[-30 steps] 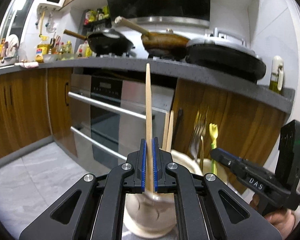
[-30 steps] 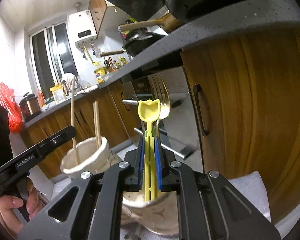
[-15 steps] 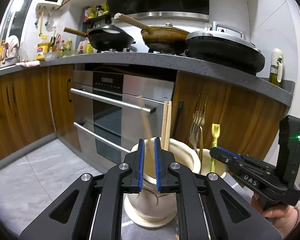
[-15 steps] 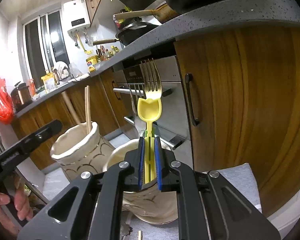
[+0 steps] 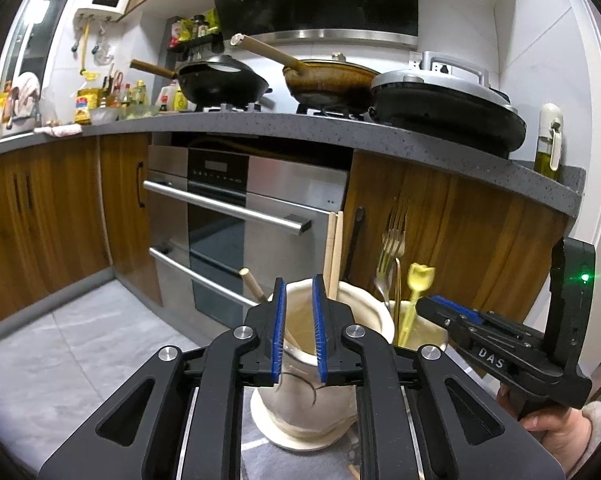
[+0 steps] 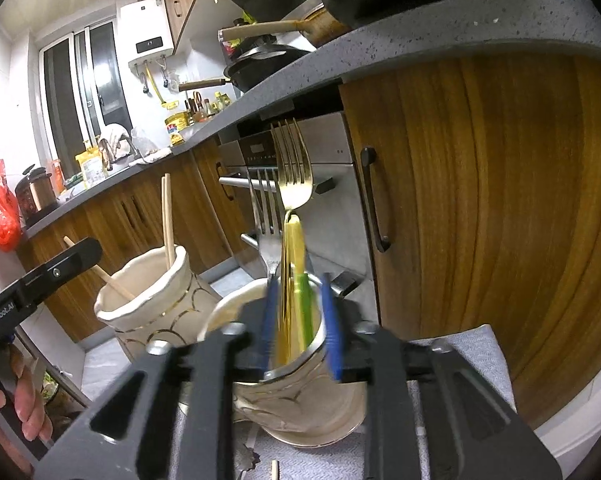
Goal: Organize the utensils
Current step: 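Move both tools back over the remaining utensils on the cloth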
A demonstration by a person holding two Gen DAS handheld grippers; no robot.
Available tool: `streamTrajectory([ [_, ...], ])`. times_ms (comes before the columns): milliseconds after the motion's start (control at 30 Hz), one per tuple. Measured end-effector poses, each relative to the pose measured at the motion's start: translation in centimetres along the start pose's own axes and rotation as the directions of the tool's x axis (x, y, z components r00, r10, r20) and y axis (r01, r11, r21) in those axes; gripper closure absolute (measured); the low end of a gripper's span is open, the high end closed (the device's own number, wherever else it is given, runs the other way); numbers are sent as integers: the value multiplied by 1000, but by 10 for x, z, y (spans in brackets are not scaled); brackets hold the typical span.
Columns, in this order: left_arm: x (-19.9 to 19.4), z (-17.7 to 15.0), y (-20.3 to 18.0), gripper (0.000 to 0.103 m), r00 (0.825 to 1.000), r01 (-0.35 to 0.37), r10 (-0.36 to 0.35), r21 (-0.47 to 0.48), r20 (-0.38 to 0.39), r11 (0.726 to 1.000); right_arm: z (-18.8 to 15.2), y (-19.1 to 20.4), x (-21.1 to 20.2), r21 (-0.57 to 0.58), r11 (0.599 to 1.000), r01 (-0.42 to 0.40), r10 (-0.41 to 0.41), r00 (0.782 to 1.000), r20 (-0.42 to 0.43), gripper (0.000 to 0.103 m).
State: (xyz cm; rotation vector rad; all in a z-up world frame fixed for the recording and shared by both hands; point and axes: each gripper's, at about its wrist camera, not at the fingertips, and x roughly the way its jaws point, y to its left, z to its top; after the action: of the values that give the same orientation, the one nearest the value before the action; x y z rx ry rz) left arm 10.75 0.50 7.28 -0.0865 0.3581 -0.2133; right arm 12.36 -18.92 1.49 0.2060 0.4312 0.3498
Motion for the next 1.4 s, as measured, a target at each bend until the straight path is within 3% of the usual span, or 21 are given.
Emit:
streamTrajectory([
  [100, -6, 2, 1, 85, 1000, -2, 2, -1, 2, 1000, 2, 0, -10, -2, 1000, 4, -4, 1000, 12, 72],
  [133, -9, 2, 2, 83, 1000, -4, 4, 0, 2, 1000, 3, -1, -13, -1, 1000, 5, -5, 1000, 12, 65],
  [200, -14, 2, 2, 64, 1000, -13, 13, 3, -3, 1000, 3, -2, -22, 3, 1000, -1, 1, 1000, 11, 54],
  [267, -21, 2, 1, 57, 1000, -18, 18, 11, 2, 1000, 2, -3, -31, -7, 1000, -4, 4, 1000, 4, 49],
  [333, -30, 1, 1, 46, 1000, -29, 29, 18, 4, 999, 0, -3, -40, -22, 1000, -4, 4, 1000, -11, 35],
  [400, -38, 0, 1, 31, 999, -34, 34, 15, 13, 999, -3, -3, -49, -33, 999, -12, 11, 1000, -23, 29],
  [533, -51, -3, -1, 16, 999, -35, 35, 11, 8, 999, -13, -1, -68, -58, 998, -38, 34, 998, -62, 10],
  [600, -58, -6, -2, 8, 999, -41, 41, 13, 7, 999, -18, 1, -74, -71, 996, -51, 46, 996, -78, 5],
  [1000, -77, -49, -5, 5, 991, -53, 59, 47, -120, 997, -68, 21, -83, -213, 975, -57, 5, 971, -241, 6],
  [1400, -81, -96, 12, 5, 961, -95, 90, -4, -260, 996, -102, 33, -74, -233, 967, -103, 14, 935, -355, 6],
])
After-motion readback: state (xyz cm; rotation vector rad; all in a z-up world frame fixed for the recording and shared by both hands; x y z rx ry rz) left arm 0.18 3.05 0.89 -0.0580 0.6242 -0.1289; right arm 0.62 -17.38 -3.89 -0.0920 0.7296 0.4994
